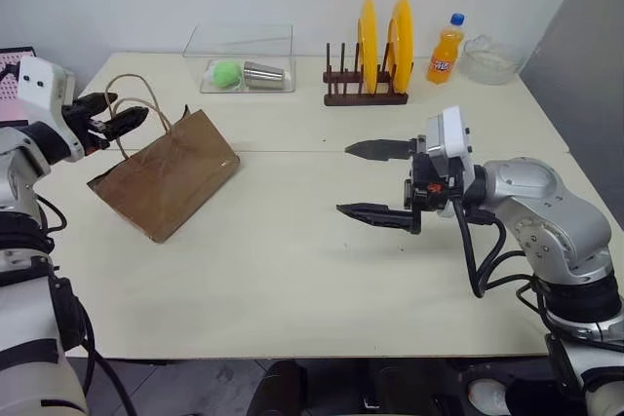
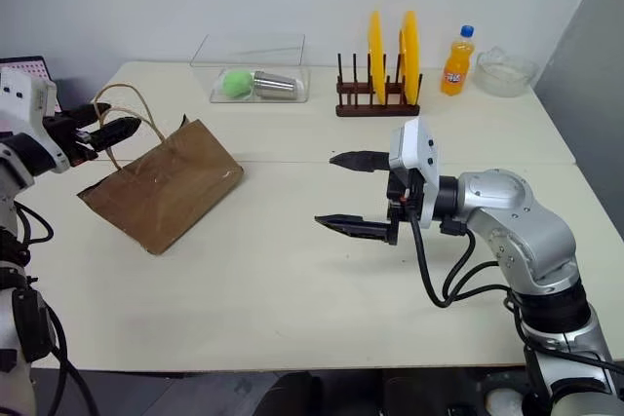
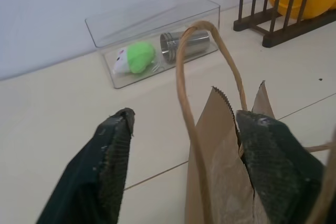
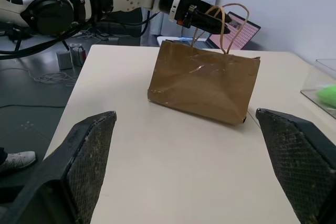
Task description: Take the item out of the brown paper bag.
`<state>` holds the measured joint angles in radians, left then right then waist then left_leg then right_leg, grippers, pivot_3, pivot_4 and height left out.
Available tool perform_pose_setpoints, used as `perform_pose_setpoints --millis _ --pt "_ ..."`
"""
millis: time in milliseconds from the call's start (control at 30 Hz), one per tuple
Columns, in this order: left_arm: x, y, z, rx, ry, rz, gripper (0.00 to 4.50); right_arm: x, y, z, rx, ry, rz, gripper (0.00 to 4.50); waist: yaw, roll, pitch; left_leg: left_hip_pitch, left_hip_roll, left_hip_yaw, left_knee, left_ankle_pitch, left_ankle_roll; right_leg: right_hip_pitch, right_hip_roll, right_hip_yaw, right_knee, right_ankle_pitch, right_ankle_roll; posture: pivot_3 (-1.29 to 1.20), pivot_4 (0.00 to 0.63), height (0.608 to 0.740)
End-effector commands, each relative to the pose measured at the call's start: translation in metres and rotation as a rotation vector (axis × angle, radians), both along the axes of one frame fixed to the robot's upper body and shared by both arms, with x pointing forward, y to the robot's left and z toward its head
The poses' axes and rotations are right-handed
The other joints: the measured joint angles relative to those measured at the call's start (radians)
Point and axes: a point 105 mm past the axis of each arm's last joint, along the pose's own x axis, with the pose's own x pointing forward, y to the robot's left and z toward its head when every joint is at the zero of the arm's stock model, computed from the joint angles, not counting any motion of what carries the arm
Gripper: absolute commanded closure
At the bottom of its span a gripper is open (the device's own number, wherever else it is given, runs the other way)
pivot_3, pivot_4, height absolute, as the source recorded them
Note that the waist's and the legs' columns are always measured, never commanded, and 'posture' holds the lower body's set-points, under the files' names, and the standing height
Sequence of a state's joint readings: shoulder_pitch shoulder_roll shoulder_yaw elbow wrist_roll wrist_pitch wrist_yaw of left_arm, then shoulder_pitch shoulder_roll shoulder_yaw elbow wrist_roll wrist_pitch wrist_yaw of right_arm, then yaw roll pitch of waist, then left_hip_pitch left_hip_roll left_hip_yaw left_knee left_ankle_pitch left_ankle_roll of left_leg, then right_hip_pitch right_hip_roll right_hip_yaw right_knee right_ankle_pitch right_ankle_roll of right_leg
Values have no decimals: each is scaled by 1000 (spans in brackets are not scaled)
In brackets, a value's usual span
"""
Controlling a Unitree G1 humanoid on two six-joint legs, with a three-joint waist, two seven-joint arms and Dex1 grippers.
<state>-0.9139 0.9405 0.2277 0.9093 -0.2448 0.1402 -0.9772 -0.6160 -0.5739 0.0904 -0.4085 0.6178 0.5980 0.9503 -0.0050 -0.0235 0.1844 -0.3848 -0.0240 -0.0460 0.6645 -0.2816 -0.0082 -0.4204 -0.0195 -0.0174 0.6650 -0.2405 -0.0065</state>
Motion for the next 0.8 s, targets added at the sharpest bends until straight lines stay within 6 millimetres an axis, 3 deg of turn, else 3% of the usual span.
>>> perform_pose_setpoints --millis 33,233,800 --pt "1 -3 13 32 -39 -18 2531 -8 -1 15 42 -57 12 0 0 0 0 0 0 0 0 0 0 0 0 0 0 0 0 0 150 740" --pt "4 -7 15 39 -44 -33 4457 -9 -1 15 46 -60 10 0 0 0 0 0 0 0 0 0 0 0 0 0 0 0 0 0 150 740" --pt "6 -26 39 12 -103 -120 4483 -10 -2 16 70 -69 -5 0 0 0 0 0 0 0 1 0 0 0 0 0 1 0 0 0 150 740"
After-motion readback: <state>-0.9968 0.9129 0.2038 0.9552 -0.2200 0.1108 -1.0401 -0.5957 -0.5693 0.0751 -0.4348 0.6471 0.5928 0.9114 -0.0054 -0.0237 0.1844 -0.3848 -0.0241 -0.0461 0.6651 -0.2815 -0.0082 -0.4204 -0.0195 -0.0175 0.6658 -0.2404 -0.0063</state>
